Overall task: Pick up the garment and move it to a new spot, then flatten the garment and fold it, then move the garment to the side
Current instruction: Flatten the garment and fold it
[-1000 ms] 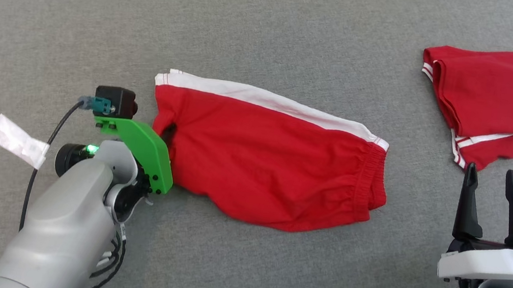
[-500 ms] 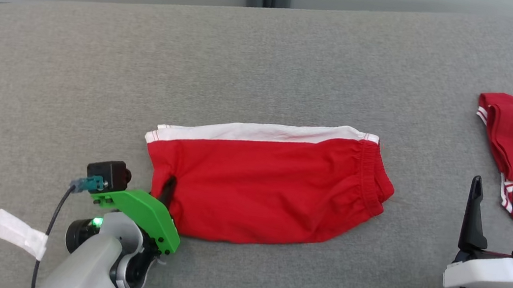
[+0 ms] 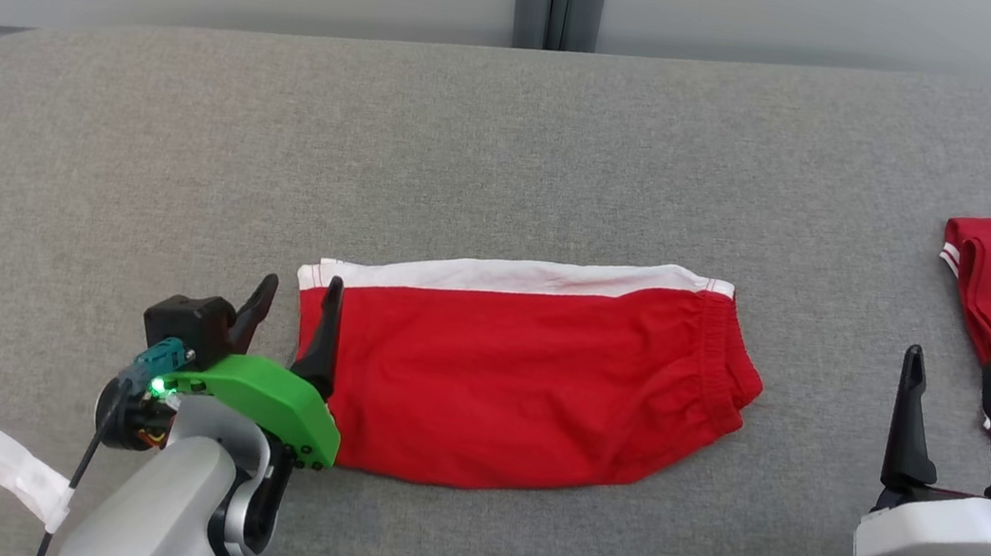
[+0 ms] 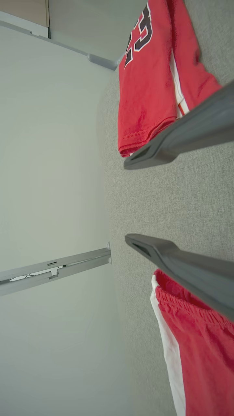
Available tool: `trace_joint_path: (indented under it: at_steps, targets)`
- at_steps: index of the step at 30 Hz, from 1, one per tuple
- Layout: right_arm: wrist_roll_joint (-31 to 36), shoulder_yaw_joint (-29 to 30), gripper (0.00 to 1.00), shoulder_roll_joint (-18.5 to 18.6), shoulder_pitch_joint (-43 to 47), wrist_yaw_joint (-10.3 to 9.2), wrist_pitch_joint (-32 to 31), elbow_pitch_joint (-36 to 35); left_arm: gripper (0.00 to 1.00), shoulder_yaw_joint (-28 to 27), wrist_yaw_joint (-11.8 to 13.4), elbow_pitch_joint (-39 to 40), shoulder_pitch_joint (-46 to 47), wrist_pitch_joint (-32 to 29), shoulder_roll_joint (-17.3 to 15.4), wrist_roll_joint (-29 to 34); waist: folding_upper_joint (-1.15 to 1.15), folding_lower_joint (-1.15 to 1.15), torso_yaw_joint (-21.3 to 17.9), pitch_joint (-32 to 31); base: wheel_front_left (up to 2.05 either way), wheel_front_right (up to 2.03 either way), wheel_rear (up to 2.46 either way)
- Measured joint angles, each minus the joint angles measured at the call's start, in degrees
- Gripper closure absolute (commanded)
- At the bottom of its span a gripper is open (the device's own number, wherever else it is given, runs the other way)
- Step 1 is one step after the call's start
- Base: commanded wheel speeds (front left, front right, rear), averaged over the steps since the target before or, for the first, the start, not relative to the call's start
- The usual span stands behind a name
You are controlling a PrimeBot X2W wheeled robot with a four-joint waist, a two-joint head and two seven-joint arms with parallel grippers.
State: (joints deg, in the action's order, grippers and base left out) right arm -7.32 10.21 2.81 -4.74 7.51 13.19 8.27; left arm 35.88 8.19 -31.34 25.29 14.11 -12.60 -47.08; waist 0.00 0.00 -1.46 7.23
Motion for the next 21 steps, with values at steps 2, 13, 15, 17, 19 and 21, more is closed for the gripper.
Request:
trace_joint_path:
  at_steps: [2,13,15,17,19,21]
  targets:
    - [0.1,0.4,0.0,0.0,0.4,0.0,-0.1,0.2,0.0,-0.8,0.5,1.6,-0.1,0.6,-0.4,1.4,0.0,0.0,-0.1,-0.7,0.0,0.0,0.0]
    - [-0.1,0.5,0.0,0.0,1.8,0.0,-0.8,1.1,0.0,-7.3,1.9,11.8,-6.7,0.9,1.1,8.9,0.0,0.0,1.1,-3.1,0.0,0.0,0.0]
    - [-0.1,0.5,0.0,0.0,1.9,0.0,-0.9,1.2,0.0,-8.0,2.0,12.8,-8.0,0.9,1.1,10.0,0.0,0.0,1.6,-3.3,0.0,0.0,0.0]
    - [-0.1,0.4,0.0,0.0,1.9,0.0,-1.0,1.3,0.0,-8.3,1.9,13.3,-9.0,0.9,1.1,10.9,0.0,0.0,2.1,-3.4,0.0,0.0,0.0]
    - [-0.1,0.4,0.0,0.0,1.9,0.0,-1.2,1.6,0.0,-8.3,1.8,13.4,-9.9,0.9,1.0,11.5,0.0,0.0,2.7,-3.5,0.0,0.0,0.0]
    - [-0.1,0.1,0.0,0.0,1.9,0.0,-1.5,2.0,0.0,-8.4,1.7,13.4,-10.4,0.9,0.8,12.0,0.0,0.0,3.3,-3.6,0.0,0.0,0.0]
